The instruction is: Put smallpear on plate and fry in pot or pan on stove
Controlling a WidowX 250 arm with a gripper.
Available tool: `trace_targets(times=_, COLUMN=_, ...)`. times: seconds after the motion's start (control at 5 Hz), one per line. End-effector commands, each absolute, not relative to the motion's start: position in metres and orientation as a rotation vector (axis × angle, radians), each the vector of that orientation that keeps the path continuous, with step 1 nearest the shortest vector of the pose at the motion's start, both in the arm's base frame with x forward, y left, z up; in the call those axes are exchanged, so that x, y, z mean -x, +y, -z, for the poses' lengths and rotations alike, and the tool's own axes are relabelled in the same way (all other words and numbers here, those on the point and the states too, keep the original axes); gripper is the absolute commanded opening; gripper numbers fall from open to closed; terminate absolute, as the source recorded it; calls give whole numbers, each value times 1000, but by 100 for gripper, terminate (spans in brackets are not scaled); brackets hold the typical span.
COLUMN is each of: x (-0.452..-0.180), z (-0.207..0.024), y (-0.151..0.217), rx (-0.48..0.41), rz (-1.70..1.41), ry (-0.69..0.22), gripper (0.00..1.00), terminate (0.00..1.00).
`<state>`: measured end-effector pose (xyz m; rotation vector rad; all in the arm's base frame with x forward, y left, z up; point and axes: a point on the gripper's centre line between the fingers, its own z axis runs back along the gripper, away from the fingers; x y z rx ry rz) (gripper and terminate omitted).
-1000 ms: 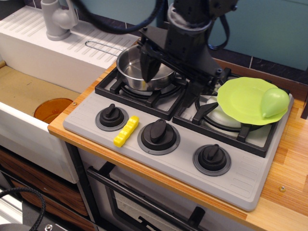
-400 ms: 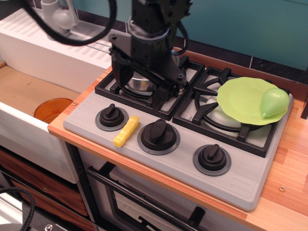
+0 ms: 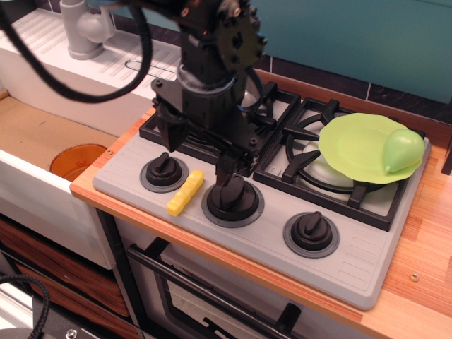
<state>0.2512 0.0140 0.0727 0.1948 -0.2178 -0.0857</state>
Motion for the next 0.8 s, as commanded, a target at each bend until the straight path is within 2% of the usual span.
trace_targets(times=0.0, x=-257, z=-82, y=37, rx=-197, rz=79, ry=-258, gripper=100, terminate=0)
trace_targets(times=0.6, x=-257, z=-55, y=41, rx=-202, rz=67, ry=-281, gripper=100, terminate=0)
